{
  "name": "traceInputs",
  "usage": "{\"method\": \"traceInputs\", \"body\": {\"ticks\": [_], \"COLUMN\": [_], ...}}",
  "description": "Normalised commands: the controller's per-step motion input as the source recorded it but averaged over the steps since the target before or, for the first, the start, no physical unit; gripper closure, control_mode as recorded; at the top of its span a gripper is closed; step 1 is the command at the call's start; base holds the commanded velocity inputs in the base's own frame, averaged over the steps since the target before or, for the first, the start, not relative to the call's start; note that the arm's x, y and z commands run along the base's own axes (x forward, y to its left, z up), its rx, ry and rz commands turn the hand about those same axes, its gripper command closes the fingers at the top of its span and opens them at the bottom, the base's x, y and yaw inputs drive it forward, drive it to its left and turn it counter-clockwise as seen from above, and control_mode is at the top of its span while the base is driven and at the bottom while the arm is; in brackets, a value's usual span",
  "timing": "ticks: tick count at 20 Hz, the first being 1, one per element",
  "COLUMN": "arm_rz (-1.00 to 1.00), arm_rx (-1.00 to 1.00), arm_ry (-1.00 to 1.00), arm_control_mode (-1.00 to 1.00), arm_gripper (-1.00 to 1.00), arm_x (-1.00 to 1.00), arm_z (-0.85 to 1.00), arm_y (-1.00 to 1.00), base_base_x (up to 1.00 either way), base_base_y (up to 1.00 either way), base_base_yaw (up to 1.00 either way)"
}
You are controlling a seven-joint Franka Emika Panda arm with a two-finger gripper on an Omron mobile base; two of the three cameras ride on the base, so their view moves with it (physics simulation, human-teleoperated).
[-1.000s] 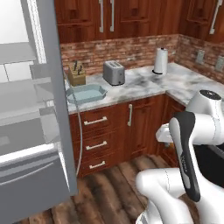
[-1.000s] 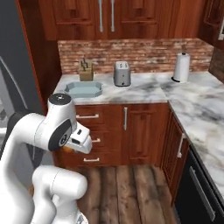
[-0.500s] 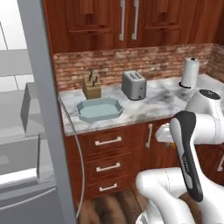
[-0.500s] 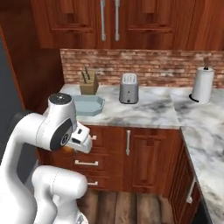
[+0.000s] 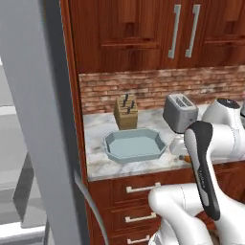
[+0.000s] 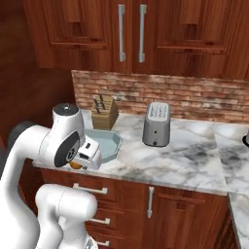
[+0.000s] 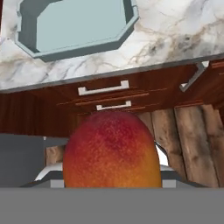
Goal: Pick the tangerine and mango from the fridge and place them inside the tupperware on the counter.
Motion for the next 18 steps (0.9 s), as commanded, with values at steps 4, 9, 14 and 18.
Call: {"method": "traceInputs", "body": {"ticks": [4,9,14,18], "arm_rz": [0.0,0.0,0.21,0.39], "arm_rx": [0.0,0.0,0.02,0.0], "arm_ry": [0.0,0.0,0.0,0.0], "arm_control_mode": [1.0,1.0,-1.0,-1.0], "arm_gripper": [1.0,1.0,1.0,1.0], "arm_x": [0.0,0.0,0.19,0.23], "arm_z": [0.0,0.0,-0.09,-0.31], "arm_y": [0.0,0.0,-0.1,-0.08], "base_base_x": [0.67,0.56,0.2,0.0], "base_base_y": [-0.26,-0.23,-0.08,0.0], "base_base_yaw": [0.36,0.38,0.15,0.0]}}
